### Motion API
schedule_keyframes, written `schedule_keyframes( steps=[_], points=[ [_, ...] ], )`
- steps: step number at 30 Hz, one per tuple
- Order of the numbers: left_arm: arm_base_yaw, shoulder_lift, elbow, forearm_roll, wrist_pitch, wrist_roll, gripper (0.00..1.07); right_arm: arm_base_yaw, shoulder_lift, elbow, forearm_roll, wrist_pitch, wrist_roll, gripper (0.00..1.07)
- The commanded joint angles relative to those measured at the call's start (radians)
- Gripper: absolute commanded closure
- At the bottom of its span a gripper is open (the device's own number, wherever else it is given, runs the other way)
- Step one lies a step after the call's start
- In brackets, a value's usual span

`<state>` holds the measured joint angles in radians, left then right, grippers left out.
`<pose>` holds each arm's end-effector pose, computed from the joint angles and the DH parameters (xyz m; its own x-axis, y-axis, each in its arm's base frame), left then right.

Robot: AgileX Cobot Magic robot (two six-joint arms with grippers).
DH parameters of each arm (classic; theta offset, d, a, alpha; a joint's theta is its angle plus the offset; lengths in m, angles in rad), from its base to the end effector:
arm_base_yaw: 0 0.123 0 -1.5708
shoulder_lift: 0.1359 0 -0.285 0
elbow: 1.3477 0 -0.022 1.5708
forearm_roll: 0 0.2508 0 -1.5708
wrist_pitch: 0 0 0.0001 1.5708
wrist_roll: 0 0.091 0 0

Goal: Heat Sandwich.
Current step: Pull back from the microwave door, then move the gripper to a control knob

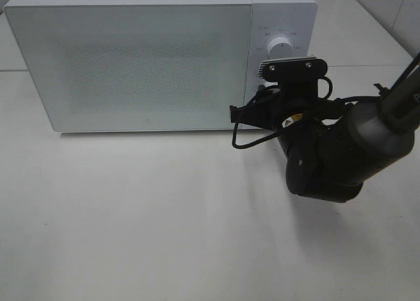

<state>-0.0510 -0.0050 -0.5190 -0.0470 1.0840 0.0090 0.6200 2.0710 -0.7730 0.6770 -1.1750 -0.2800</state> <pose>-0.0091 -0.0033 0.2807 -0.4555 0.0102 -0.8902 0.0820 0.9962 -0.0305 0.3169 0.1617 0.1154 -0.1073 -0.0561 -0.9926 -0.0056 0.9984 -0.0558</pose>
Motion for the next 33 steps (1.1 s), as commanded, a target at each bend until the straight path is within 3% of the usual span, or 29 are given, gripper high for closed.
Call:
schedule_keyframes(
  steps=[1, 33],
  points=[
    [0.002, -0.016, 0.002, -0.006, -0.014, 0.002, 0.07, -0.002, -0.002, 0.0, 0.003, -0.018, 0.076, 0.98],
    [0.002, -0.016, 0.002, -0.006, -0.014, 0.002, 0.07, -0.002, -0.002, 0.0, -0.063, -0.082, 1.186, 0.96]
  ],
)
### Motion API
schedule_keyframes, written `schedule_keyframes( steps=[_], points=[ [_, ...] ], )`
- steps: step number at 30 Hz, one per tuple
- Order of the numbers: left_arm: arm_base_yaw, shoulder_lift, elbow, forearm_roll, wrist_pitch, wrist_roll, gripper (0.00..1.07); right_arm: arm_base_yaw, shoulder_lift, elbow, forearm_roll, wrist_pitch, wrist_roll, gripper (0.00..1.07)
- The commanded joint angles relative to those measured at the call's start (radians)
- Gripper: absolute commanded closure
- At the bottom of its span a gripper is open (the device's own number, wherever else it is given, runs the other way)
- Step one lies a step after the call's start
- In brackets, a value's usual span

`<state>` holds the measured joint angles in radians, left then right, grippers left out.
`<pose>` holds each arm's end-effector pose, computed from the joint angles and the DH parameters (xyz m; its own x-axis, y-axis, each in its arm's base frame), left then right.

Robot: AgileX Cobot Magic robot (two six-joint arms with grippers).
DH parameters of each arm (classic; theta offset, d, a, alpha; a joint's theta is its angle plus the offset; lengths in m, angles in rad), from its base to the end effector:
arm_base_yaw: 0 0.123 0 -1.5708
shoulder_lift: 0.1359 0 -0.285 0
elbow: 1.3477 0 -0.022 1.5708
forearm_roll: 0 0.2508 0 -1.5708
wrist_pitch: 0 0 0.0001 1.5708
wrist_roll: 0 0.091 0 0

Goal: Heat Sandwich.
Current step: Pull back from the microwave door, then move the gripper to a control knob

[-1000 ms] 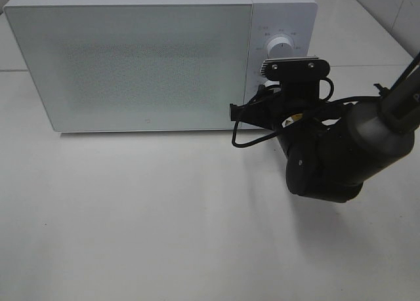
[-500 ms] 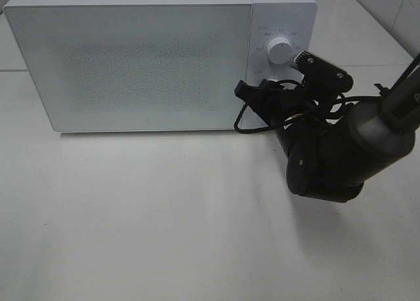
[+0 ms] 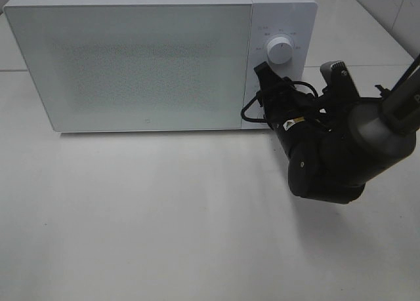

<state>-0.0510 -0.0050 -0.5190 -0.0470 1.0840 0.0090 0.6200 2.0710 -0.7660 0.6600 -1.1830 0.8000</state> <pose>-0.0091 -0.0033 0.2807 -0.4555 0.0102 -0.8902 0.0820 0.9962 -0.0305 0.3157 0.1619 0.1151 -0.0647 0.8486 -0.5251 0.0799 0.5289 0.8449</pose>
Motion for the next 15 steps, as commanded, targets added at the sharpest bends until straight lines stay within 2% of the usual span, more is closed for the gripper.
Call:
schedule_keyframes(
  steps=[1, 7, 11, 15],
  points=[
    [0.002, -0.016, 0.002, -0.006, -0.014, 0.002, 0.07, -0.002, -0.002, -0.007, -0.044, -0.078, 0.146, 0.96],
    [0.002, -0.016, 0.002, -0.006, -0.014, 0.002, 0.07, -0.002, -0.002, -0.007, -0.033, -0.098, 0.382, 0.96],
    [0.002, -0.016, 0.002, -0.006, -0.014, 0.002, 0.07, -0.002, -0.002, -0.007, -0.032, -0.112, 0.638, 0.96],
    [0.002, -0.016, 0.002, -0.006, -0.014, 0.002, 0.07, -0.002, -0.002, -0.007, -0.033, -0.11, 0.68, 0.95]
  ],
)
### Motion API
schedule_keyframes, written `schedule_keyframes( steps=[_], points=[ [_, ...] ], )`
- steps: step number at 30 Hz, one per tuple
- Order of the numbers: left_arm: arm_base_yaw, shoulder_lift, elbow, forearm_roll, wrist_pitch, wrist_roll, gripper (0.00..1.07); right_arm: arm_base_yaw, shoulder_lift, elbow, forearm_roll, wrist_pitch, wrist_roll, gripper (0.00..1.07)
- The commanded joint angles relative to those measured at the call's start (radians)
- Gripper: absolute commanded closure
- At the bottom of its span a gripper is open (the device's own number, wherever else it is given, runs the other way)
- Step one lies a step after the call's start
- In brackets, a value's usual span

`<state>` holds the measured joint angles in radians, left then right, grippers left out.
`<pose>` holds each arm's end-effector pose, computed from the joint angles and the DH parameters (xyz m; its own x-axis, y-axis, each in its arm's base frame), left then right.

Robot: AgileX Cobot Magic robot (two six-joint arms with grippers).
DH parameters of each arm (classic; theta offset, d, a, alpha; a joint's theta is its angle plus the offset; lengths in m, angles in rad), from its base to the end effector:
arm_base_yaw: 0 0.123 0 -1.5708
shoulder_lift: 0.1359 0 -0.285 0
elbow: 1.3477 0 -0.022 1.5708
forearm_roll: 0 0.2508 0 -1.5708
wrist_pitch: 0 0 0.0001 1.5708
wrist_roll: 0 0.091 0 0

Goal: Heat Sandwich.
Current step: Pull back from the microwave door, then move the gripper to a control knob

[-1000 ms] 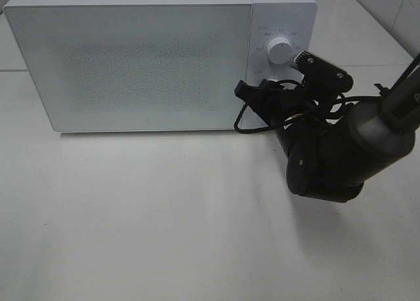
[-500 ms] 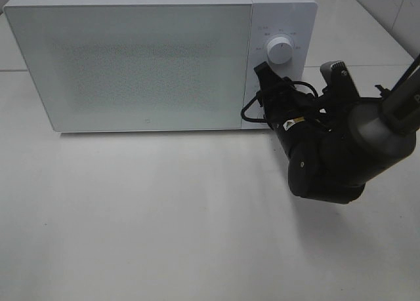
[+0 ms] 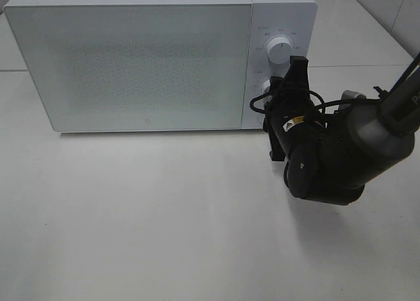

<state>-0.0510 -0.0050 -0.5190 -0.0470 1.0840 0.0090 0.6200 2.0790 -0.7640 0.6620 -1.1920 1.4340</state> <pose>-0.0091 -0.0033 0.2807 -0.4555 0.0102 -0.8902 0.0820 0.9962 -0.0305 0.3153 0.1613 0.1127 -0.0011 0.9974 0.0721 0.1021 -0.0716 0.9922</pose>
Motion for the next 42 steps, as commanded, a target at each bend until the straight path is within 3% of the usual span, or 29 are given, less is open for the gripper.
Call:
schedule_keyframes(
  steps=[1, 25, 31, 32, 34, 36, 37, 42],
  points=[
    [0.002, -0.016, 0.002, -0.006, -0.014, 0.002, 0.07, -0.002, -0.01, -0.009, -0.035, -0.101, 0.046, 0.95],
    [0.002, -0.016, 0.002, -0.006, -0.014, 0.002, 0.07, -0.002, -0.01, -0.008, -0.065, -0.089, 0.036, 0.86],
    [0.002, -0.016, 0.002, -0.006, -0.014, 0.002, 0.07, -0.002, -0.01, -0.008, -0.064, -0.089, 0.02, 0.65],
    [0.002, -0.016, 0.002, -0.006, -0.014, 0.002, 0.07, -0.002, -0.01, -0.008, -0.061, -0.089, -0.003, 0.53],
    [0.002, -0.016, 0.002, -0.006, -0.014, 0.002, 0.07, -0.002, -0.01, -0.008, -0.059, -0.089, -0.01, 0.41],
    [0.002, -0.016, 0.002, -0.006, -0.014, 0.002, 0.07, -0.002, -0.01, -0.008, -0.058, -0.089, -0.01, 0.37],
    [0.002, -0.016, 0.002, -0.006, -0.014, 0.002, 0.07, -0.002, -0.01, -0.008, -0.057, -0.089, -0.012, 0.27],
    [0.002, -0.016, 0.002, -0.006, -0.014, 0.002, 0.07, -0.002, -0.01, -0.008, -0.062, -0.089, -0.031, 0.23]
  ],
)
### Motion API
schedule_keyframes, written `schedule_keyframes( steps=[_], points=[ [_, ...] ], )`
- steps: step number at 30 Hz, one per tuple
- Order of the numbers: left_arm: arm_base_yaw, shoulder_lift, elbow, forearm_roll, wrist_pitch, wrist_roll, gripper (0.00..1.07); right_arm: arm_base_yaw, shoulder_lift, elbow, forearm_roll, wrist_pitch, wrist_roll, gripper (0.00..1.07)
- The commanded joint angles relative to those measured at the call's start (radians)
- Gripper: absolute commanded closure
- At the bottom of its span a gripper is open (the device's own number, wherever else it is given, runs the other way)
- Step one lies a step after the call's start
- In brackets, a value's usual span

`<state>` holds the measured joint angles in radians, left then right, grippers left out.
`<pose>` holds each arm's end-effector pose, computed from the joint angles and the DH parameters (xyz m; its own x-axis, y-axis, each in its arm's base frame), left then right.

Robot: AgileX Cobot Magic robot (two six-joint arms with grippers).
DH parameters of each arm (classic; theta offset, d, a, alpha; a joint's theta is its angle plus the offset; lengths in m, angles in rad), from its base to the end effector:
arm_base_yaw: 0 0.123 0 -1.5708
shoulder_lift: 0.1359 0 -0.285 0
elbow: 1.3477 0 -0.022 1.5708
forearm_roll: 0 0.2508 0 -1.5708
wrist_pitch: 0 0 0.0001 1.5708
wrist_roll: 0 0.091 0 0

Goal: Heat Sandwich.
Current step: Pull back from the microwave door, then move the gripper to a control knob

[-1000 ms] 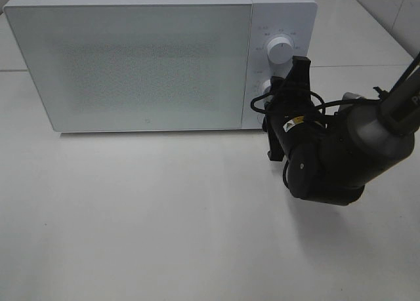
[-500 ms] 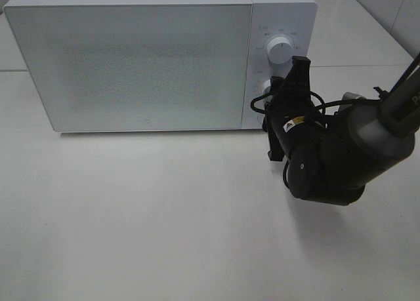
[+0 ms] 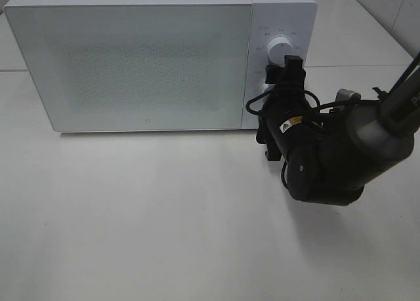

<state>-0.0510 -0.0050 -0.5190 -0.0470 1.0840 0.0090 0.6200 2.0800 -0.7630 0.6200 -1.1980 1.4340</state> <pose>-0.0091 -0.0033 0.2807 -0.4555 0.0102 -0.8902 0.0820 0.9962 -0.0305 0.3151 0.1645 0.1135 -0.0402 0.9974 0.0593 0.0922 -0.0554 0.9942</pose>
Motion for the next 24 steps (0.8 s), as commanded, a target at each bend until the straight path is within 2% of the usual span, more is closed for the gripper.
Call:
schedule_keyframes(
  steps=[1, 6, 12, 24],
  points=[
    [0.002, -0.016, 0.002, -0.006, -0.014, 0.002, 0.07, -0.002, -0.011, -0.009, -0.02, -0.083, -0.034, 0.24],
    [0.002, -0.016, 0.002, -0.006, -0.014, 0.002, 0.07, -0.002, -0.011, -0.008, -0.022, -0.083, -0.039, 0.3],
    [0.002, -0.016, 0.002, -0.006, -0.014, 0.002, 0.07, -0.002, -0.011, 0.009, -0.039, -0.082, -0.041, 0.32],
    [0.002, -0.016, 0.002, -0.006, -0.014, 0.002, 0.07, -0.002, -0.121, 0.16, -0.145, -0.012, -0.086, 0.32]
  ],
)
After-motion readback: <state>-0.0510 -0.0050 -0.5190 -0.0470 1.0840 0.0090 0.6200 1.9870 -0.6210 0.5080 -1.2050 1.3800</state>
